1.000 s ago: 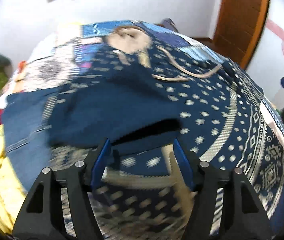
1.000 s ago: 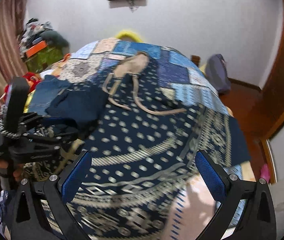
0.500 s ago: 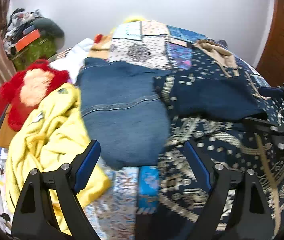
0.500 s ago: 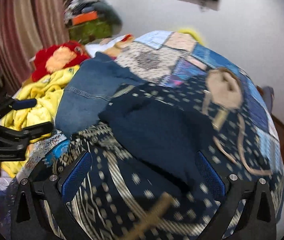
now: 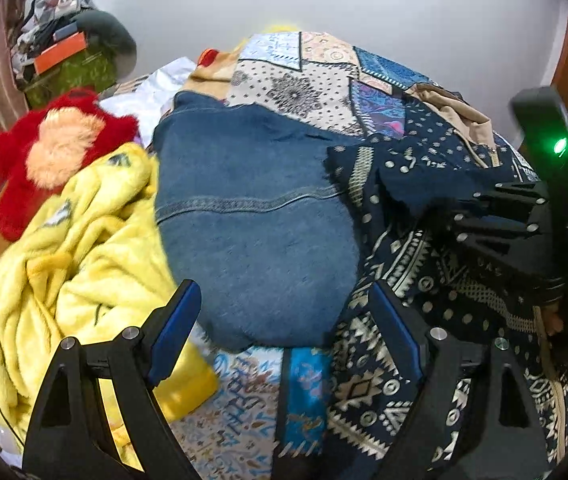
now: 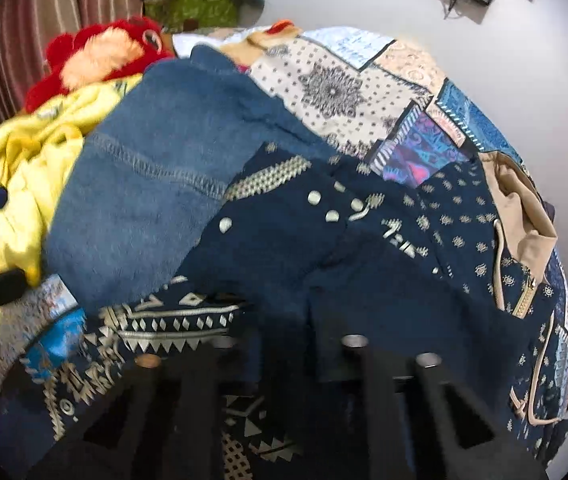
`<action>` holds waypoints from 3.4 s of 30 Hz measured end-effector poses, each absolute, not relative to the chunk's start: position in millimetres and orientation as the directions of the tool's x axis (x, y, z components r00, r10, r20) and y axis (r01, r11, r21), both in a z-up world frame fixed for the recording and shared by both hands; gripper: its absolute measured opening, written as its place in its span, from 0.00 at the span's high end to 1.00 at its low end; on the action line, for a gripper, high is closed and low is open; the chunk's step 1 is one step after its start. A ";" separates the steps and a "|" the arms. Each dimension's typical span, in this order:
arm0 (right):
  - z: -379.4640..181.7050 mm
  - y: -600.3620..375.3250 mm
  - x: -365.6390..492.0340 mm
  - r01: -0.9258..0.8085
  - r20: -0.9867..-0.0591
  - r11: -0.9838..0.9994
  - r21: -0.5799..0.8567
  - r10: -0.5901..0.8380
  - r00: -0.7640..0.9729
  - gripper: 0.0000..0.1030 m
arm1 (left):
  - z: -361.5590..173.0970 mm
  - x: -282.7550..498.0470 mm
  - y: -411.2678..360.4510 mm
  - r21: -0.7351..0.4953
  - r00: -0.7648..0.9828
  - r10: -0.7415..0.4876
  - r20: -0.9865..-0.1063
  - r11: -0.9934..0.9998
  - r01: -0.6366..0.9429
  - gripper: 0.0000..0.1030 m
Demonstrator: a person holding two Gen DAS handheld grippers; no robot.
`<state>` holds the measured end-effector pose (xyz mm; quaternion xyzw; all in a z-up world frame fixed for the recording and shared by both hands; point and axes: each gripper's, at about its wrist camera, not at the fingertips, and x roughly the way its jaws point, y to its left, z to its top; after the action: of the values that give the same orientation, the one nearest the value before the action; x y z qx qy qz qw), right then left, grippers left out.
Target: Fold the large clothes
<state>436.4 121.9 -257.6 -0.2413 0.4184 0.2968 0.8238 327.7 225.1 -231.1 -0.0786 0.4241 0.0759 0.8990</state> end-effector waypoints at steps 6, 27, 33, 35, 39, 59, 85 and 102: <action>-202.4 84.0 428.9 -0.654 -0.758 0.753 -0.070 0.386 0.526 0.91 | -215.5 341.5 200.9 -0.104 0.645 0.042 -0.763 0.977 -0.186 0.17; -179.9 -217.3 434.7 -0.232 -0.678 0.932 0.280 0.363 0.640 0.91 | -254.4 415.9 90.7 0.079 0.547 0.128 -0.827 0.991 -0.111 0.16; -216.5 -241.7 431.9 -0.216 -0.732 0.941 0.259 0.337 0.592 0.91 | -260.2 415.6 97.3 0.066 0.532 0.116 -0.838 0.991 -0.113 0.15; -231.4 -243.1 431.6 -0.215 -0.758 0.948 0.236 0.318 0.569 0.91 | -262.3 415.4 95.4 0.080 0.531 0.127 -0.838 0.991 -0.111 0.15; -252.3 -243.7 433.3 -0.224 -0.801 0.961 0.160 0.259 0.541 0.91 | -264.7 414.3 93.2 0.085 0.531 0.133 -0.837 0.990 -0.115 0.15; -224.7 -349.1 402.6 -0.029 -0.814 0.965 0.259 0.234 0.532 0.16 | -238.7 414.6 80.6 0.057 0.535 0.096 -0.839 0.994 -0.090 0.13; -296.0 -421.3 499.9 0.312 -0.828 0.868 0.386 0.177 0.531 0.69 | -203.1 418.7 11.0 0.055 0.630 0.015 -0.777 0.998 0.045 0.13; -106.3 -333.1 431.9 0.039 -0.627 0.973 0.227 0.115 0.771 0.94 | -161.3 366.1 45.8 0.007 0.693 0.000 -0.721 1.000 0.008 0.13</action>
<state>431.9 -333.1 -106.3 0.1139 0.3380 0.0205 0.9340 366.1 45.8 -161.3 0.0046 0.3918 -0.0021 0.9200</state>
